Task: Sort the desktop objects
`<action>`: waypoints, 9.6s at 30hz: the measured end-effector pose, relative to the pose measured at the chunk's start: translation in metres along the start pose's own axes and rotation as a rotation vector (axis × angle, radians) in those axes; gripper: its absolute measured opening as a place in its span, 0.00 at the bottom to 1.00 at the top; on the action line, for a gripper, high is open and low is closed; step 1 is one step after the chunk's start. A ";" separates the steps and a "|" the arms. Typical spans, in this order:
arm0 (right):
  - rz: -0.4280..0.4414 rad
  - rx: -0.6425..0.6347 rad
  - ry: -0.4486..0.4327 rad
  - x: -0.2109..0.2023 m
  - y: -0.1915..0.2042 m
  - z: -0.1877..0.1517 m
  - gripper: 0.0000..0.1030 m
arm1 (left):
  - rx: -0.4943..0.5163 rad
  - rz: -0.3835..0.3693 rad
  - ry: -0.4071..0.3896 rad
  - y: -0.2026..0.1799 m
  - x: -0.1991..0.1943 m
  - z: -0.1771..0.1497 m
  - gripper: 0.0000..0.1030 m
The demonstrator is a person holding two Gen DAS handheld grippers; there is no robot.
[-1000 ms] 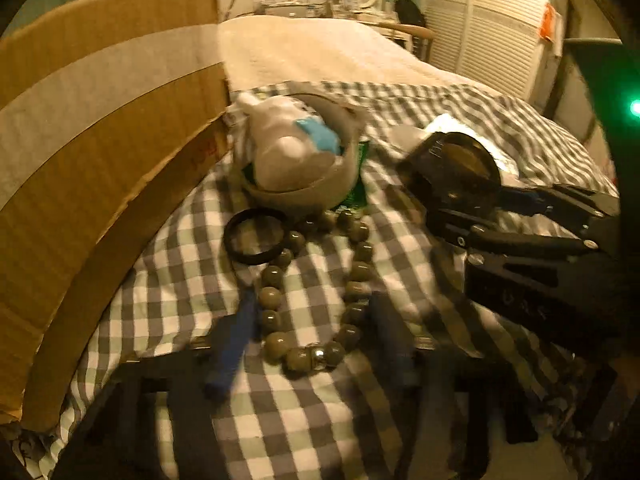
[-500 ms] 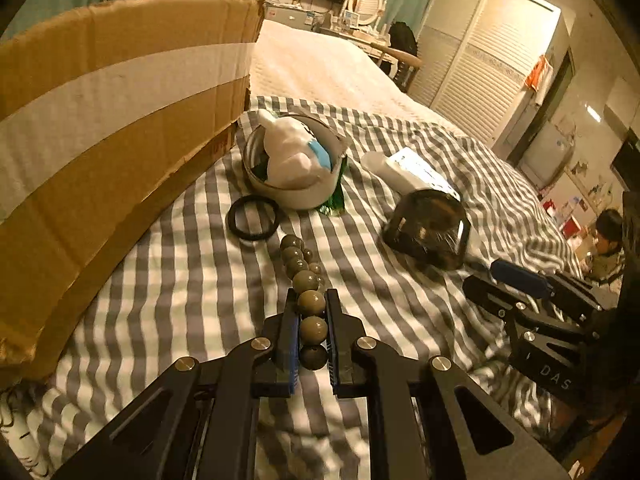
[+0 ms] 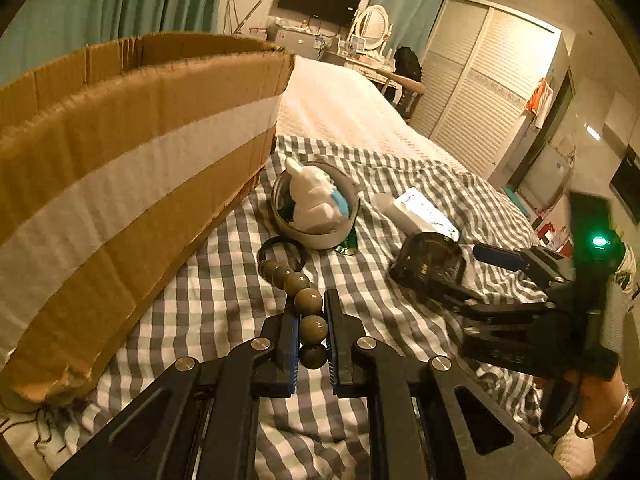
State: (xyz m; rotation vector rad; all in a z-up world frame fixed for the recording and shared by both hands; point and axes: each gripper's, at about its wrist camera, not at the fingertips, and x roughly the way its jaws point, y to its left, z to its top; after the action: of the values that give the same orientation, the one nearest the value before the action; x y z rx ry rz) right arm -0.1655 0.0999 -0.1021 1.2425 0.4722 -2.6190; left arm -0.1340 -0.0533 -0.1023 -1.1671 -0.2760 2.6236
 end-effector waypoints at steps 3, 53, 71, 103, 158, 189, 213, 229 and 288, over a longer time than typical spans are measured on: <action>0.003 0.009 0.058 0.029 0.003 0.000 0.76 | -0.004 -0.001 0.011 0.003 0.014 0.003 0.10; 0.416 0.216 -0.303 -0.079 0.124 0.173 0.90 | -0.014 0.279 -0.382 0.112 -0.117 0.091 0.54; 0.061 0.230 -0.279 -0.180 -0.035 0.004 0.90 | 0.033 0.044 -0.262 -0.038 -0.081 0.040 1.00; 0.211 0.315 -0.020 0.016 -0.060 -0.053 0.08 | 0.058 -0.010 0.017 -0.015 0.059 0.008 0.04; 0.116 0.222 -0.233 -0.129 -0.004 -0.011 0.25 | 0.130 0.099 -0.386 -0.033 -0.107 0.058 0.04; 0.265 0.303 -0.421 -0.193 0.021 0.070 0.70 | -0.040 0.162 -0.275 0.039 -0.135 0.084 0.78; 0.066 0.368 -0.255 0.010 -0.074 -0.004 0.81 | -0.017 0.126 -0.043 -0.024 0.087 0.042 0.94; 0.104 0.457 -0.139 0.046 -0.094 -0.031 0.14 | -0.024 0.038 -0.053 -0.018 0.079 0.037 0.76; 0.112 0.481 -0.256 -0.060 -0.071 -0.056 0.07 | 0.079 0.026 -0.068 -0.051 0.001 0.030 0.76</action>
State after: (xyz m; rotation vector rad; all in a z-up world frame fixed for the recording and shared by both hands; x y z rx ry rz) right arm -0.1102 0.1889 -0.0747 0.9809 -0.2799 -2.8275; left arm -0.1488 -0.0071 -0.0691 -1.0651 -0.1695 2.6736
